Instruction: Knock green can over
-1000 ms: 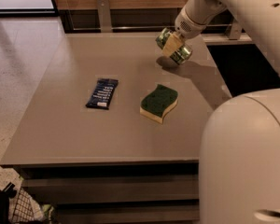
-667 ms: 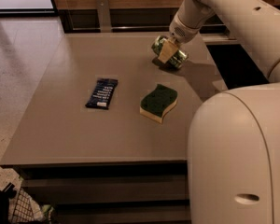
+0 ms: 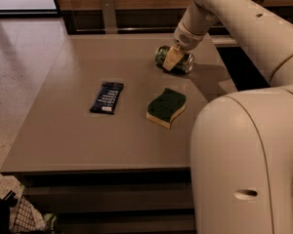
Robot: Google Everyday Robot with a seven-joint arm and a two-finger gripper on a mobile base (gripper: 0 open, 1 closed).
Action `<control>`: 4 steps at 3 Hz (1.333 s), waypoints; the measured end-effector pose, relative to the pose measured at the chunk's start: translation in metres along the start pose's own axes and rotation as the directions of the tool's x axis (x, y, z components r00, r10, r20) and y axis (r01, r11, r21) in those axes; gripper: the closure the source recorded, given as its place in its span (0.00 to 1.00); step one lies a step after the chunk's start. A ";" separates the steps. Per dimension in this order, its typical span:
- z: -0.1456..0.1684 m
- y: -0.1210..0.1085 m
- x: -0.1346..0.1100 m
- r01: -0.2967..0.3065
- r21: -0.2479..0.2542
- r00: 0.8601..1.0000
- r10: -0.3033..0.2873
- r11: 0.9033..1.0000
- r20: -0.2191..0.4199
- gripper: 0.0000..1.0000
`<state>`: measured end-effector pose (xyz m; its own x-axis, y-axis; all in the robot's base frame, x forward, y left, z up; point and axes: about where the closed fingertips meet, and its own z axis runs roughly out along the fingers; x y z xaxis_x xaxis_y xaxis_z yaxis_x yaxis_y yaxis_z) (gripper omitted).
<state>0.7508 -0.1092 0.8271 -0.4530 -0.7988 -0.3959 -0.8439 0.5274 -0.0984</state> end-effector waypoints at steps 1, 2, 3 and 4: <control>0.000 0.000 0.000 0.000 0.000 1.000 0.000 1.000 0.000 0.62; 0.003 0.001 0.000 0.001 -0.004 1.000 -0.001 1.000 -0.002 0.38; 0.002 0.001 -0.001 0.001 -0.004 1.000 -0.001 1.000 -0.002 0.15; 0.005 0.002 -0.001 0.001 -0.008 1.000 -0.001 1.000 -0.005 0.00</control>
Offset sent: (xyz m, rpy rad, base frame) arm 0.0000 0.0001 0.0001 0.0000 0.0001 0.0001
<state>0.7513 -0.1063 0.8226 -0.4534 -0.8010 -0.3910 -0.8469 0.5239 -0.0911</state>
